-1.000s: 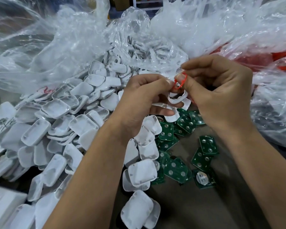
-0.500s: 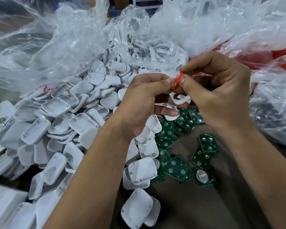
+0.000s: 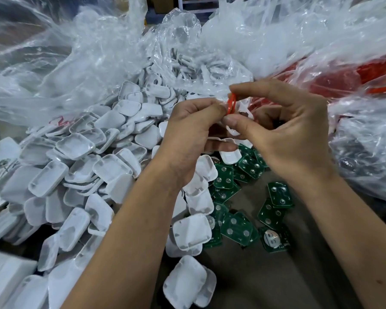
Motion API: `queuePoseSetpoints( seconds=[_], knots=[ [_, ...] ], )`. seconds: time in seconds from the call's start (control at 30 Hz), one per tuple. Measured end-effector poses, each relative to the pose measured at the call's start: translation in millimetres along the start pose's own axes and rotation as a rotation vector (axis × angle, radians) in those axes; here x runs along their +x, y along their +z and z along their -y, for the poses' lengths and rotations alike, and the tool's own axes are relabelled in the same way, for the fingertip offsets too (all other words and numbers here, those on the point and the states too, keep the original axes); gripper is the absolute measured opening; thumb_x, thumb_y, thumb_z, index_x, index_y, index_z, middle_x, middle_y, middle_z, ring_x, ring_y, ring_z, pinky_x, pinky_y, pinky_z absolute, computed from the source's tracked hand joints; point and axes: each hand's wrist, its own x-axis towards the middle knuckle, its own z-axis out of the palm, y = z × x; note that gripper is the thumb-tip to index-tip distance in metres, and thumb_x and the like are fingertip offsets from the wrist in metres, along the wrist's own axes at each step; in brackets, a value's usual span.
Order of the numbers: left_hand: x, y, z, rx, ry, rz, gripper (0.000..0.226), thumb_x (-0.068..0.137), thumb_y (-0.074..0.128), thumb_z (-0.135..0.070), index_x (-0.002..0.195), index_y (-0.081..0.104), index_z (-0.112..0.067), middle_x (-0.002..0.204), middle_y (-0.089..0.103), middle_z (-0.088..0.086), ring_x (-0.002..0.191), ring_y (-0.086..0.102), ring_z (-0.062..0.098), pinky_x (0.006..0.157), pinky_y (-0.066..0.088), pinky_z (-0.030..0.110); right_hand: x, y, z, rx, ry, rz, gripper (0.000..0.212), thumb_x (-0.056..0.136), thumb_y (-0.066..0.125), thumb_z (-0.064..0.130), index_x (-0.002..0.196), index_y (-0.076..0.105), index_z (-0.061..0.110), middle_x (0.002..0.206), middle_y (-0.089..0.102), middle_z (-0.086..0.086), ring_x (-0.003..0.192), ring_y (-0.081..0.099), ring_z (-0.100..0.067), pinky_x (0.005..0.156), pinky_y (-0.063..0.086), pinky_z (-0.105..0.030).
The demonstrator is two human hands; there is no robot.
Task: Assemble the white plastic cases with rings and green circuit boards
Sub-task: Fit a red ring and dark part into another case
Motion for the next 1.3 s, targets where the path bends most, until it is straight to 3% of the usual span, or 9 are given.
queuePoseSetpoints(
  seconds=[0.07, 0.17, 0.27, 0.6, 0.83, 0.97, 1.1, 1.2, 1.3],
  knots=[
    [0.1, 1.5, 0.9, -0.008, 0.024, -0.003, 0.027, 0.098, 0.060, -0.012, 0.075, 0.075, -0.012, 0.094, 0.068, 0.034, 0.078, 0.067, 0.034, 0.057, 0.058, 0.030, -0.4, -0.4, -1.1, 0.009, 0.005, -0.032, 0.032, 0.088, 0.086, 0.023, 0.118, 0.076, 0.020, 0.065, 0.062, 0.027, 0.041, 0.035, -0.017, 0.041, 0.029, -0.027],
    [0.7, 1.2, 1.5, -0.073, 0.046, -0.002, 0.031, 0.102, 0.055, -0.006, 0.078, 0.075, -0.007, 0.079, 0.073, 0.012, 0.074, 0.075, 0.032, 0.064, 0.062, 0.034, 2.0, -4.8, -2.4, 0.029, 0.026, -0.113, 0.028, 0.090, 0.084, 0.027, 0.116, 0.077, 0.022, 0.067, 0.070, 0.000, 0.045, 0.050, -0.035, 0.037, 0.038, -0.038],
    [2.1, 0.8, 1.8, -0.060, 0.077, -0.017, 0.027, 0.101, 0.052, 0.005, 0.089, 0.075, -0.003, 0.082, 0.076, 0.010, 0.082, 0.076, 0.034, 0.074, 0.063, 0.033, 4.5, -9.9, -3.8, 0.000, 0.025, -0.141, 0.025, 0.091, 0.083, 0.028, 0.115, 0.076, 0.025, 0.091, 0.079, 0.004, 0.061, 0.063, -0.047, 0.042, 0.048, -0.053],
    [2.3, 1.9, 2.6, -0.052, 0.139, -0.104, 0.050, 0.096, 0.050, 0.019, 0.131, 0.059, -0.015, 0.061, 0.065, -0.006, 0.071, 0.076, 0.023, 0.073, 0.062, 0.032, 4.8, -8.1, -9.9, -0.179, 0.056, -0.048, 0.031, 0.087, 0.086, 0.026, 0.116, 0.077, 0.020, 0.105, 0.075, 0.004, 0.063, 0.068, -0.006, 0.055, 0.048, -0.013],
    [3.8, 2.0, 2.4, -0.047, 0.072, -0.149, 0.010, 0.101, 0.060, -0.001, 0.103, 0.066, -0.007, 0.089, 0.078, 0.012, 0.073, 0.076, 0.026, 0.068, 0.063, 0.034, 4.8, -8.0, -11.8, -0.193, 0.058, -0.078, 0.030, 0.087, 0.086, 0.030, 0.115, 0.078, 0.022, 0.102, 0.076, 0.006, 0.063, 0.065, -0.004, 0.055, 0.045, -0.009],
    [4.2, 0.7, 4.2, -0.093, 0.074, -0.212, 0.010, 0.094, 0.070, 0.000, 0.087, 0.063, -0.003, 0.084, 0.077, 0.017, 0.074, 0.076, 0.029, 0.070, 0.063, 0.033, 5.2, -7.1, -13.1, 0.002, 0.194, -0.161, 0.023, 0.085, 0.086, 0.031, 0.107, 0.079, 0.029, 0.094, 0.079, 0.006, 0.070, 0.073, -0.019, 0.063, 0.063, -0.037],
    [3.9, 0.3, 4.4, -0.128, 0.074, -0.233, 0.025, 0.085, 0.075, 0.011, 0.101, 0.059, -0.002, 0.094, 0.071, 0.030, 0.078, 0.076, 0.032, 0.069, 0.062, 0.033, 5.3, -3.8, -17.5, 0.291, 0.335, -0.181, 0.022, 0.082, 0.087, 0.023, 0.102, 0.081, 0.016, 0.081, 0.076, 0.002, 0.054, 0.060, -0.002, 0.053, 0.047, -0.012],
    [4.3, 1.1, 5.7, -0.078, 0.081, -0.251, 0.037, 0.085, 0.071, 0.015, 0.114, 0.068, -0.008, 0.095, 0.073, 0.022, 0.082, 0.077, 0.031, 0.078, 0.065, 0.040, 3.9, 0.6, -16.5, 0.277, 0.338, -0.149, 0.019, 0.082, 0.088, 0.021, 0.100, 0.081, 0.016, 0.081, 0.077, 0.000, 0.058, 0.064, -0.003, 0.055, 0.049, -0.012],
    [4.1, 0.9, 6.0, -0.048, 0.102, -0.287, 0.016, 0.089, 0.074, 0.005, 0.103, 0.075, -0.001, 0.089, 0.075, 0.019, 0.077, 0.075, 0.029, 0.080, 0.065, 0.046, 2.5, 5.1, -12.6, 0.201, 0.295, -0.125, 0.018, 0.082, 0.089, 0.022, 0.098, 0.081, 0.022, 0.086, 0.080, 0.003, 0.074, 0.075, -0.010, 0.069, 0.058, -0.019]
  ],
)
